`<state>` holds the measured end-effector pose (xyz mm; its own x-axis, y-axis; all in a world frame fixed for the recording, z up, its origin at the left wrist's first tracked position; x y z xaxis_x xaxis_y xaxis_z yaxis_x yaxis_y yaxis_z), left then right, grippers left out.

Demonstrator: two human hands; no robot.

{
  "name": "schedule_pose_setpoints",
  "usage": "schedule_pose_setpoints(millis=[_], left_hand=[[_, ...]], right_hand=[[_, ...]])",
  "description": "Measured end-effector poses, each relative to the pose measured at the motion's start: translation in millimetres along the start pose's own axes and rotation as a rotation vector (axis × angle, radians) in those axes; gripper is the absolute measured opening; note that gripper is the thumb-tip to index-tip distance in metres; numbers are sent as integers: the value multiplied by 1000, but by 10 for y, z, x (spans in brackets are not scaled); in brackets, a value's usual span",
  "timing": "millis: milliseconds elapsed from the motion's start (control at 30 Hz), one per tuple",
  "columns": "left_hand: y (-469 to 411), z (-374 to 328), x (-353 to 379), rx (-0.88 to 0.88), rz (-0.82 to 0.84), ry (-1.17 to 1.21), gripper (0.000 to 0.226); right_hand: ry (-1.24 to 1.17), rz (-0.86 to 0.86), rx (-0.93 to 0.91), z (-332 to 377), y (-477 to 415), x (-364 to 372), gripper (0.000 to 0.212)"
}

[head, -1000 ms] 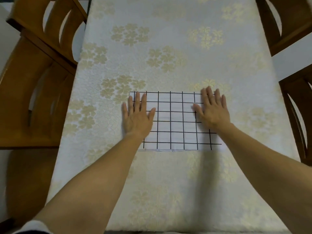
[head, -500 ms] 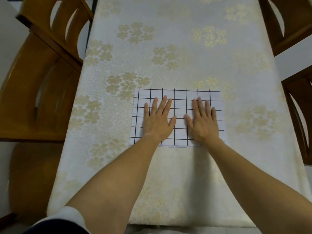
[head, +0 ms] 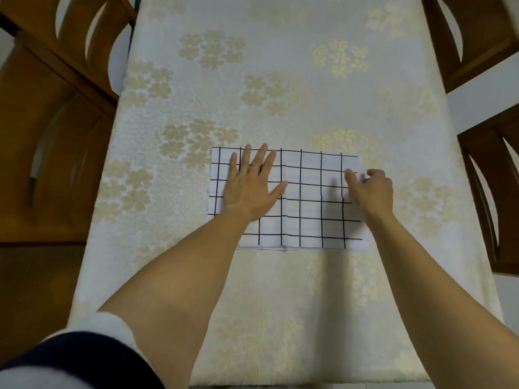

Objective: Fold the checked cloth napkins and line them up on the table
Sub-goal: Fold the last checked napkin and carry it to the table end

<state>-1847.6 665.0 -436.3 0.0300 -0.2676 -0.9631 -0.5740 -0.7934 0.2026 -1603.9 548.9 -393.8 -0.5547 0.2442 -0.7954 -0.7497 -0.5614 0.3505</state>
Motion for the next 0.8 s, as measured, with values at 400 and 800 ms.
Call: schedule_pose_setpoints(millis=[400, 800], left_hand=[[9, 6, -11, 17, -36, 9, 68], [-7, 4, -3, 34, -23, -20, 69]], right_hand=[[-166, 199, -14, 38, 80, -185, 43], [-12, -108, -353, 567, 594, -424, 31]])
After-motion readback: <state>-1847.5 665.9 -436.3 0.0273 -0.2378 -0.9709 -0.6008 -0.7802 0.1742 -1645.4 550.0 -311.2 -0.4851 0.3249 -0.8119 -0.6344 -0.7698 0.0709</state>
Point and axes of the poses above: each hand's wrist, its own y-axis away from the middle knuckle, its own x-axis out of the palm, z = x × y, the point moved 5 cm from there along -y, towards the middle knuckle, and after that the axes turned 2 degrees about y, right-handed, at the moved point
